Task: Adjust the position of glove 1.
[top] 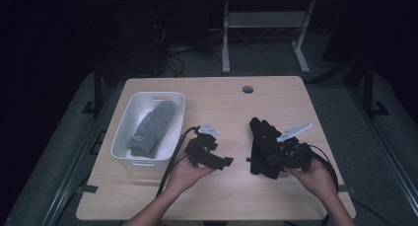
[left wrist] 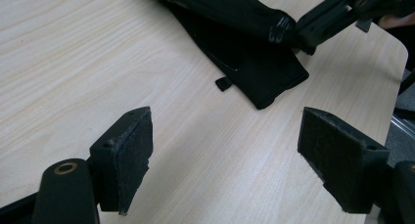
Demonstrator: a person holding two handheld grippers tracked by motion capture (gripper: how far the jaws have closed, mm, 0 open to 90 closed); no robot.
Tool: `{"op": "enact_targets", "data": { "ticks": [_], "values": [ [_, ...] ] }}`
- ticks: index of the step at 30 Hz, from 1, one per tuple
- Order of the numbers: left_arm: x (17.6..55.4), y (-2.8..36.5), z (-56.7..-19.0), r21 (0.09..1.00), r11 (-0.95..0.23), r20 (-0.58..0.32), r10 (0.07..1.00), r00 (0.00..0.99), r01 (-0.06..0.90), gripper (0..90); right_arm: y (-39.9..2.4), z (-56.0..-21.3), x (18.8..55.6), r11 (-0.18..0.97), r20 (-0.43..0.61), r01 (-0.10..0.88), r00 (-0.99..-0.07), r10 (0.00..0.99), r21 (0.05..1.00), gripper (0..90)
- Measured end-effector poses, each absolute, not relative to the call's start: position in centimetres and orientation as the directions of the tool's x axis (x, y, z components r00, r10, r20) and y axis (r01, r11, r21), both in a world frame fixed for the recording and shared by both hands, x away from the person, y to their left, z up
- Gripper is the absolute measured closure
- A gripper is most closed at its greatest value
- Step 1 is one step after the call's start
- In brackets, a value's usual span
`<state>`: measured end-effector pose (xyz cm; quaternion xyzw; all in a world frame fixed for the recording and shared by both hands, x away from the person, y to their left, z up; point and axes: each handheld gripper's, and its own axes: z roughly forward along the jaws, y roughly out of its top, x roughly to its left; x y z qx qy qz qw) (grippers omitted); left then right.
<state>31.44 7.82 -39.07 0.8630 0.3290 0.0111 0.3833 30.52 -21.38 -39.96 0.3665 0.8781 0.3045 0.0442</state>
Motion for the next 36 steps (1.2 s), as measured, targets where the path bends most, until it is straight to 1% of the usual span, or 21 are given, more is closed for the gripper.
{"op": "enact_targets", "data": {
  "ticks": [4, 8, 9, 10, 11, 12, 13, 14, 17, 18, 20, 21, 23, 27, 28, 29, 31, 33, 34, 35, 36],
  "values": [
    [31.3, 7.8, -39.1, 0.672, -0.480, -0.241, 0.578, 0.780, 0.564, 20.6, -19.9, -39.5, 31.0, 0.552, 0.157, 0.610, -0.739, 0.655, 0.569, 86.3],
    [31.4, 7.9, -39.2, 0.670, -0.493, -0.232, 0.572, 0.787, 0.556, 20.6, -18.3, -40.7, 31.7, 0.554, 0.188, 0.612, -0.748, 0.636, 0.564, 85.5],
    [31.4, 7.9, -39.2, 0.669, -0.491, -0.234, 0.573, 0.786, 0.557, 20.6, -17.7, -41.6, 32.1, 0.556, 0.208, 0.620, -0.749, 0.628, 0.553, 82.6],
    [31.4, 7.8, -39.3, 0.668, -0.491, -0.237, 0.572, 0.785, 0.559, 20.6, -17.4, -42.1, 32.2, 0.557, 0.225, 0.631, -0.746, 0.627, 0.541, 74.5],
    [31.4, 7.7, -39.4, 0.669, -0.491, -0.237, 0.571, 0.786, 0.559, 20.6, -17.3, -42.4, 32.4, 0.550, 0.240, 0.644, -0.738, 0.631, 0.532, 62.6],
    [31.5, 7.7, -39.4, 0.667, -0.493, -0.239, 0.569, 0.787, 0.559, 20.6, -17.3, -42.6, 32.6, 0.541, 0.255, 0.655, -0.729, 0.635, 0.528, 55.0],
    [31.5, 7.7, -39.4, 0.667, -0.493, -0.239, 0.569, 0.787, 0.559, 20.6, -17.3, -42.6, 32.6, 0.541, 0.255, 0.655, -0.729, 0.635, 0.528, 55.0],
    [31.5, 7.6, -39.6, 0.668, -0.487, -0.241, 0.574, 0.783, 0.563, 20.6, -18.0, -42.3, 32.9, 0.506, 0.264, 0.655, -0.721, 0.641, 0.561, 52.0],
    [31.6, 7.4, -39.7, 0.665, -0.488, -0.243, 0.575, 0.782, 0.565, 20.6, -19.0, -41.7, 33.3, 0.465, 0.251, 0.665, -0.693, 0.676, 0.584, 50.6],
    [31.6, 7.3, -39.8, 0.665, -0.486, -0.245, 0.576, 0.780, 0.567, 20.6, -20.1, -41.4, 34.3, 0.443, 0.207, 0.667, -0.664, 0.718, 0.599, 49.0],
    [31.7, 7.3, -39.8, 0.664, -0.491, -0.240, 0.573, 0.783, 0.563, 20.6, -21.1, -41.4, 35.6, 0.417, 0.178, 0.683, -0.622, 0.763, 0.600, 48.0],
    [31.7, 7.3, -39.8, 0.662, -0.498, -0.237, 0.570, 0.787, 0.560, 20.6, -21.1, -41.4, 35.6, 0.417, 0.178, 0.683, -0.622, 0.763, 0.600, 48.0],
    [31.9, 7.1, -40.0, 0.663, -0.494, -0.240, 0.572, 0.785, 0.562, 20.6, -22.5, -41.6, 37.5, 0.378, 0.138, 0.696, -0.564, 0.814, 0.610, 47.1],
    [31.9, 6.9, -40.2, 0.663, -0.488, -0.247, 0.574, 0.781, 0.568, 20.6, -23.4, -42.1, 39.2, 0.336, 0.157, 0.722, -0.522, 0.838, 0.605, 46.4],
    [32.1, 6.9, -40.3, 0.661, -0.489, -0.248, 0.574, 0.780, 0.569, 20.6, -23.8, -42.6, 40.1, 0.306, 0.192, 0.738, -0.505, 0.841, 0.601, 44.6],
    [32.1, 6.9, -40.3, 0.661, -0.489, -0.248, 0.574, 0.780, 0.569, 20.6, -23.8, -42.6, 40.1, 0.306, 0.192, 0.738, -0.505, 0.841, 0.601, 44.6],
    [32.1, 6.8, -40.3, 0.659, -0.489, -0.251, 0.574, 0.780, 0.572, 20.6, -23.9, -43.2, 41.0, 0.299, 0.200, 0.765, -0.483, 0.853, 0.570, 43.0],
    [32.2, 6.7, -40.4, 0.658, -0.494, -0.247, 0.571, 0.783, 0.568, 20.6, -24.0, -43.7, 41.5, 0.289, 0.215, 0.779, -0.470, 0.856, 0.556, 43.3],
    [32.2, 6.6, -40.5, 0.657, -0.494, -0.249, 0.571, 0.782, 0.570, 20.6, -23.9, -44.3, 41.9, 0.283, 0.230, 0.793, -0.462, 0.857, 0.539, 46.1],
    [32.2, 6.6, -40.5, 0.657, -0.494, -0.249, 0.571, 0.782, 0.570, 20.6, -23.9, -44.3, 41.9, 0.283, 0.230, 0.793, -0.462, 0.857, 0.539, 46.1],
    [32.2, 6.6, -40.5, 0.657, -0.493, -0.250, 0.571, 0.782, 0.571, 20.6, -23.8, -44.8, 42.1, 0.274, 0.252, 0.810, -0.451, 0.856, 0.519, 55.2]
  ]
}}
